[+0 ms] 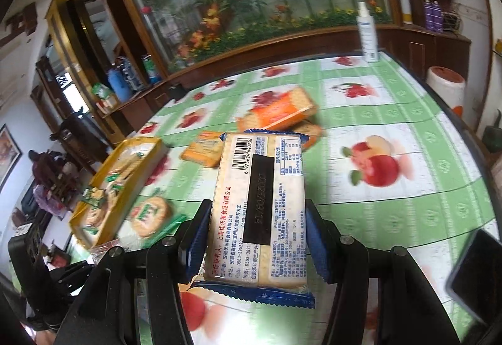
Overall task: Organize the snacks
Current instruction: 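Carry both packs over the white tray and release them inside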
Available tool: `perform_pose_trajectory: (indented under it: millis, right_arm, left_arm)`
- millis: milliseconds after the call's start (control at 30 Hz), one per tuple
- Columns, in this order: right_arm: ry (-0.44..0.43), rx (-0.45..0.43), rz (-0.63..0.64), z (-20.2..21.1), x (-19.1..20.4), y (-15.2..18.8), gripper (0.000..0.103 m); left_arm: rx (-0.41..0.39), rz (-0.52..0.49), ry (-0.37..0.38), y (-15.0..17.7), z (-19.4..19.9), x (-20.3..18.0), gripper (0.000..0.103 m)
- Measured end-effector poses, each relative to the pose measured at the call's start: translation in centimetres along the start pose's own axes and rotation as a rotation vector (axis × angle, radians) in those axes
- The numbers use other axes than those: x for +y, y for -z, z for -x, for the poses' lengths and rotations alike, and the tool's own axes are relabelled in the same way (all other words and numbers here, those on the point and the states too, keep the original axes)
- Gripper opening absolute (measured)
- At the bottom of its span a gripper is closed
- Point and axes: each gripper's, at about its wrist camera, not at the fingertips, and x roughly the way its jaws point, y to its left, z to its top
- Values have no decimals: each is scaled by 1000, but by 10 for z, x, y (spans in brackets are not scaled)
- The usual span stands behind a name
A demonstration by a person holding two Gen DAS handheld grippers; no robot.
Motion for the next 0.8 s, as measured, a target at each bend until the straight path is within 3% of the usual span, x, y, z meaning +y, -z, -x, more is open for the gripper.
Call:
perform_pose_trajectory:
  millis: [300, 800]
  right_arm:
    - [-114, 18, 81, -18, 60, 5, 57]
    - [-274, 89, 182, -66, 154, 4, 57]
  left_arm:
    - [-100, 62, -141, -13, 39, 49, 36]
    - [-143, 246, -282, -20, 51, 146, 36]
